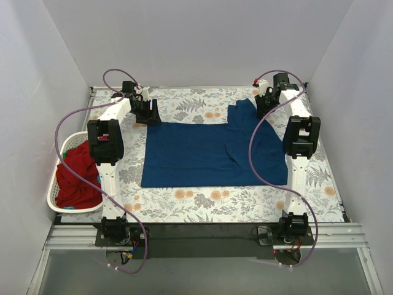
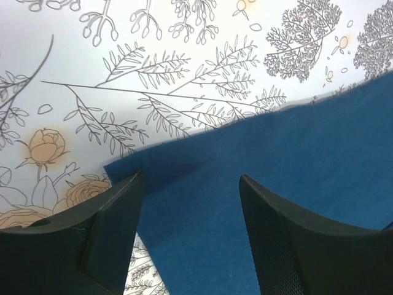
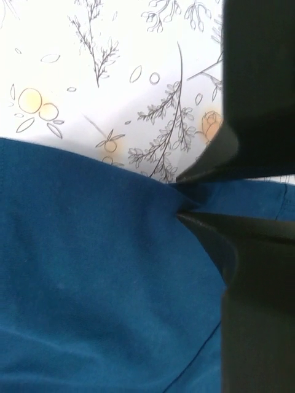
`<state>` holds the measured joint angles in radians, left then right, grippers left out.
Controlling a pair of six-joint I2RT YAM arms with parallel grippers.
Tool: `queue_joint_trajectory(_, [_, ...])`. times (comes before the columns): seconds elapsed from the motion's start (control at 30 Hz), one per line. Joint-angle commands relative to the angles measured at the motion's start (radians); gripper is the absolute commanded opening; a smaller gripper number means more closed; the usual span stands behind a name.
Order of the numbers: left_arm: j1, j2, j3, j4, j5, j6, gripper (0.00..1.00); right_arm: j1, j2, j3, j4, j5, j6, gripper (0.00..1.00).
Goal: Fold and stack the t-shirts
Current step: Fold the tshirt
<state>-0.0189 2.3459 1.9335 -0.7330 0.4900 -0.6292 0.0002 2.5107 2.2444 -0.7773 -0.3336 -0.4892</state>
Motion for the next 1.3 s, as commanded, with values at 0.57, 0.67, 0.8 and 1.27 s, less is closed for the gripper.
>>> queue_joint_trajectory(0.57, [0.014,0.013,0.073,0.055,0.073,0.215,0.52,0.021,-0.027,0.004,0.024,-0.093,0.02,0.01])
queue_joint_trajectory(0.67, [0.014,0.023,0.074,0.044,0.073,0.255,0.52,0.014,-0.033,0.009,0.027,-0.084,0.02,0.01])
queue_joint_trajectory(0.8, [0.014,0.039,0.081,0.026,0.082,0.281,0.5,0.011,-0.047,0.012,0.036,-0.079,0.023,0.01])
queue_joint_trajectory(1.27, [0.016,0.047,0.061,0.072,0.038,0.344,0.43,-0.025,-0.062,-0.026,0.035,-0.113,0.021,0.01])
